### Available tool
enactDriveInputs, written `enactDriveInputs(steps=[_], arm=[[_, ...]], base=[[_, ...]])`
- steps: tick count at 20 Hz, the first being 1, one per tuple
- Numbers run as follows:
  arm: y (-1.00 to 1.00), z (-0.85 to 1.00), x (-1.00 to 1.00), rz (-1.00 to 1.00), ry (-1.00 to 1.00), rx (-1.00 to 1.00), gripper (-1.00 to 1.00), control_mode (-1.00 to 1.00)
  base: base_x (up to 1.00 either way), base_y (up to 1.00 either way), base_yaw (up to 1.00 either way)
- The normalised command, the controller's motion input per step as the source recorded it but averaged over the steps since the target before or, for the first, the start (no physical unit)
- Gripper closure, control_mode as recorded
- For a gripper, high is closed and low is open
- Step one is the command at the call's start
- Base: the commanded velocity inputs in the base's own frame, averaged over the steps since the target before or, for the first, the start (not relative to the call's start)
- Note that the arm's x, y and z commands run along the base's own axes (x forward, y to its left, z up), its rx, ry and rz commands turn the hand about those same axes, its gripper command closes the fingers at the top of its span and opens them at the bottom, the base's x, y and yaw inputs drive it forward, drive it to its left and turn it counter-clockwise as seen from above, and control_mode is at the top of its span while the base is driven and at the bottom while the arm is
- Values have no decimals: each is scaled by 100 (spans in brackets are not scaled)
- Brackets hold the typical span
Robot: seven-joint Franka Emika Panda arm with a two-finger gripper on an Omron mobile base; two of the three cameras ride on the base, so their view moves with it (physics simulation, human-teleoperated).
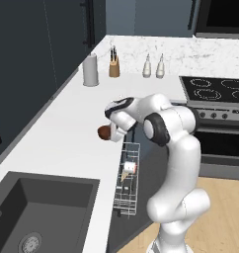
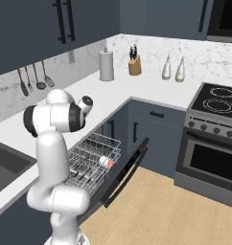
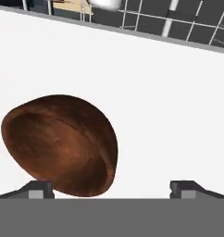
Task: Pick up the cup and bowl from the counter, place them in the dishwasher, and close the dishwasher door.
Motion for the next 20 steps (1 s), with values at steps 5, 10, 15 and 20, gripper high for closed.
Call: enactDriveInputs(steps=[5, 10, 15, 20], arm=[[29, -15, 29, 0, 26, -12, -100, -100], [5, -23, 42, 0, 25, -8, -100, -100], [0, -26, 41, 0, 26, -4, -100, -100], [0, -60, 22, 0, 26, -4, -100, -100]], base=[[0, 0, 0], [0, 0, 0], [0, 0, 0], [0, 0, 0]])
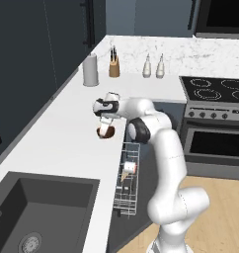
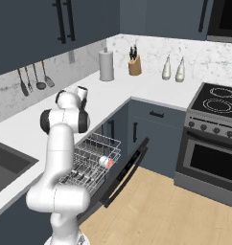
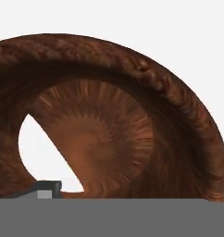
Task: Pick up the cup and bowl from the counter, place them in the dishwasher, and close the dishwasher door.
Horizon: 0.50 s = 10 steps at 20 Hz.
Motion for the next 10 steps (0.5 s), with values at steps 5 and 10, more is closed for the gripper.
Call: enactDriveInputs(steps=[5, 10], arm=[[0, -65, 7, 0, 20, -4, -100, -100], [-9, -22, -62, -2, 0, -1, 100, -100]], base=[[0, 0, 0], [0, 0, 0]])
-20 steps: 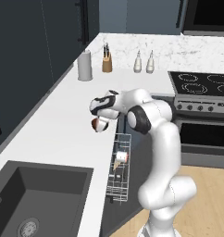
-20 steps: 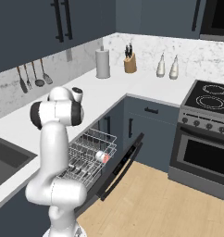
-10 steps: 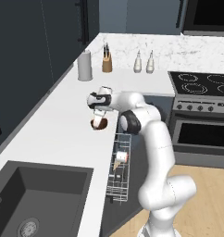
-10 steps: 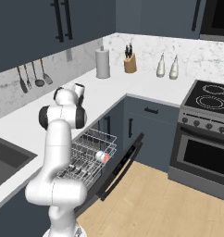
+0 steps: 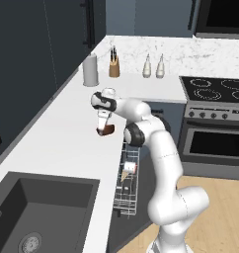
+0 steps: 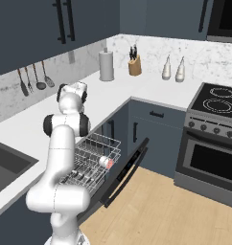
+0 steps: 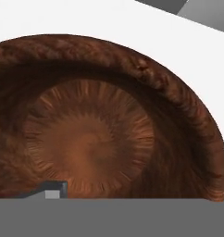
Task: Pick up the cup and bowl from the counter, place them in the dishwasher, and close the dishwasher door.
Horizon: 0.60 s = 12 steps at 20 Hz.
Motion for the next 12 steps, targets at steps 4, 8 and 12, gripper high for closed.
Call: enactDriveInputs(steps=[4, 8, 12], arm=[[-46, 0, -80, -6, -10, 0, 100, -100], [-47, 8, -73, -6, -17, 0, 100, -100], [-53, 23, -65, -5, -24, 0, 100, -100]], base=[[0, 0, 0], [0, 0, 0], [0, 0, 0]])
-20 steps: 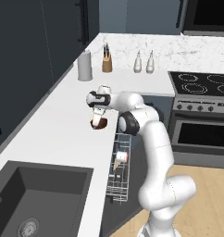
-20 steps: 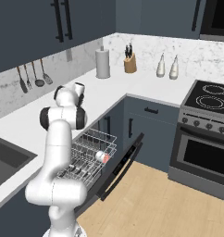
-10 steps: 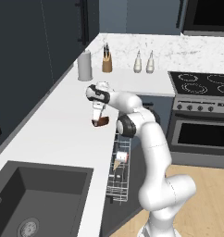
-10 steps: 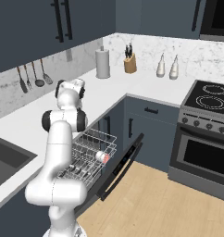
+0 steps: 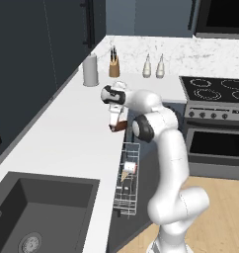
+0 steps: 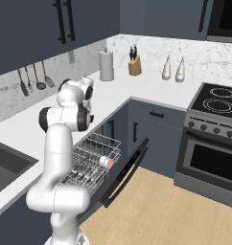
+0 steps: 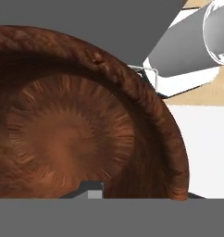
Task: Pick up the cup and bowl from the counter, place them in the dishwasher, and close the dishwasher door.
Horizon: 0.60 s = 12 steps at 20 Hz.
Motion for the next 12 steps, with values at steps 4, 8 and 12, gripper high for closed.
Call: enactDriveInputs(steps=[4, 8, 12], arm=[[-62, 16, -71, -2, -31, 0, 100, -100], [-65, 23, -69, -3, -27, 1, 100, -100], [-66, 41, -67, -5, -12, 5, 100, -100]], base=[[0, 0, 0], [0, 0, 0], [0, 0, 0]])
